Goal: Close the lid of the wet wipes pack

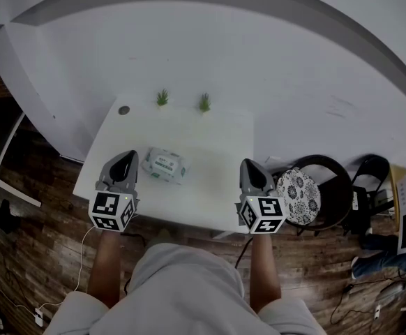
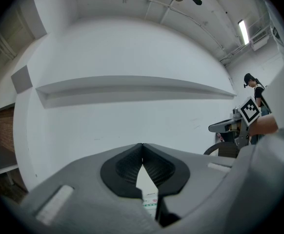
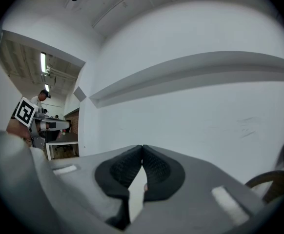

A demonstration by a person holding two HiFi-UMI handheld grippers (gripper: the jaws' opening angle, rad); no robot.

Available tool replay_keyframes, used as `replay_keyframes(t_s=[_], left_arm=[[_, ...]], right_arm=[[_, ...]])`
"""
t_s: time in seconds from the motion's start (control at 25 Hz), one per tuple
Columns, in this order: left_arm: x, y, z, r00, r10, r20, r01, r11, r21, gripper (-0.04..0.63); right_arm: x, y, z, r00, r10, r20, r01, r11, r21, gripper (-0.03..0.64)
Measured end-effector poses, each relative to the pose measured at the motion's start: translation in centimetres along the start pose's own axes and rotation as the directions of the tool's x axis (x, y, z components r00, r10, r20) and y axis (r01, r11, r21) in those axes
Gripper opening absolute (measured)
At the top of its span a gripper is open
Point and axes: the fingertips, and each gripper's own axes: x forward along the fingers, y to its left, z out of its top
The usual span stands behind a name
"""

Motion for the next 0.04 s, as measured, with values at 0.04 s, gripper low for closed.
replay_keyframes(t_s=[0.04], left_arm=[[0.03,-0.01,0.02,1.0,-0.001,0.001,0.001,1.0,0.0,0.008]], right_arm=[[0.04,0.06,0.06,1.0,0.002,0.002,-0.002,1.0,0.0,0.003]])
